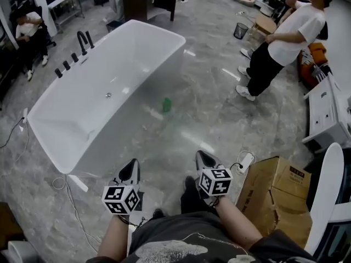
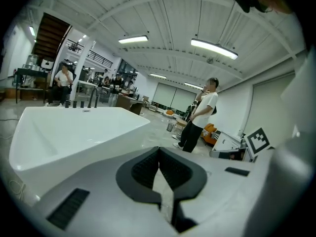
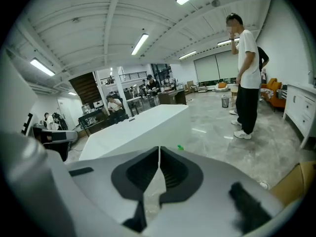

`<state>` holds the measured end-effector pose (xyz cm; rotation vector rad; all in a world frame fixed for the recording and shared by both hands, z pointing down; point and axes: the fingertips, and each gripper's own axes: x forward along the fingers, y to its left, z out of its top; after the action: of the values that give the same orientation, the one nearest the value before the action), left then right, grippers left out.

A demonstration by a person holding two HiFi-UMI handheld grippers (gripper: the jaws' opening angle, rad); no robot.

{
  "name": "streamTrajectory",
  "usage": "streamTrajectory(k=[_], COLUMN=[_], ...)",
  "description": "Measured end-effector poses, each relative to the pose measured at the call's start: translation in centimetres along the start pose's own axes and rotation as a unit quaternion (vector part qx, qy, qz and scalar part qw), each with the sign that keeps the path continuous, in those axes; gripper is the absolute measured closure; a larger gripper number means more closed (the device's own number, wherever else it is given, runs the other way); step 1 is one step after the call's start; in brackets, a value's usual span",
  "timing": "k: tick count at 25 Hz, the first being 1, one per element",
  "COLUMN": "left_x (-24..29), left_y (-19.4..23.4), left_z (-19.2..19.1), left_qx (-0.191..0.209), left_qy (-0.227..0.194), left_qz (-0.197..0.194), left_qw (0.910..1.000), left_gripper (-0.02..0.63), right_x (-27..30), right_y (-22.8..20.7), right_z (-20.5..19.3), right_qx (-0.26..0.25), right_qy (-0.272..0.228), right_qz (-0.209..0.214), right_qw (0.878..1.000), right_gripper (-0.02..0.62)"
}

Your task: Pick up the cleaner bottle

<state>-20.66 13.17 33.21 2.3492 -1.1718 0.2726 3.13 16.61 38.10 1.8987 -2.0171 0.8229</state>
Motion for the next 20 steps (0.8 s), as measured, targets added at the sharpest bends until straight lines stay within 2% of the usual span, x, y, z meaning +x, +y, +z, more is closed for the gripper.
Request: streamTrajectory(k=[9, 14, 17, 20], left_x=[9.3, 12.3, 13.2, 13.9], left_y=[-4.7, -6.5, -6.8, -6.8], left_z=[3.6, 4.5, 4.3, 3.8], left_qx=[0.009, 0.011, -0.003, 0.013], left_qy=[-0.009, -0.010, -0.008, 0.008], left_qz=[0.039, 0.062, 0.067, 0.069], left_qw=[0.9992, 0.9979, 0.9977, 0.9975], left_gripper=[0.592, 0.592, 0.592, 0.592], right_x=[6.0, 8.4, 9.4, 10.3], right_y=[-7.3, -10.5, -11.6, -11.9], right_z=[5.4, 7.0, 8.2, 8.8], right_qx=[-0.022, -0.022, -0.016, -0.009], right_qy=[0.024, 0.035, 0.018, 0.017], right_qz=[0.070, 0.105, 0.113, 0.112], right_qw=[0.997, 0.994, 0.993, 0.993], right_gripper=[0.569, 0.569, 0.569, 0.569])
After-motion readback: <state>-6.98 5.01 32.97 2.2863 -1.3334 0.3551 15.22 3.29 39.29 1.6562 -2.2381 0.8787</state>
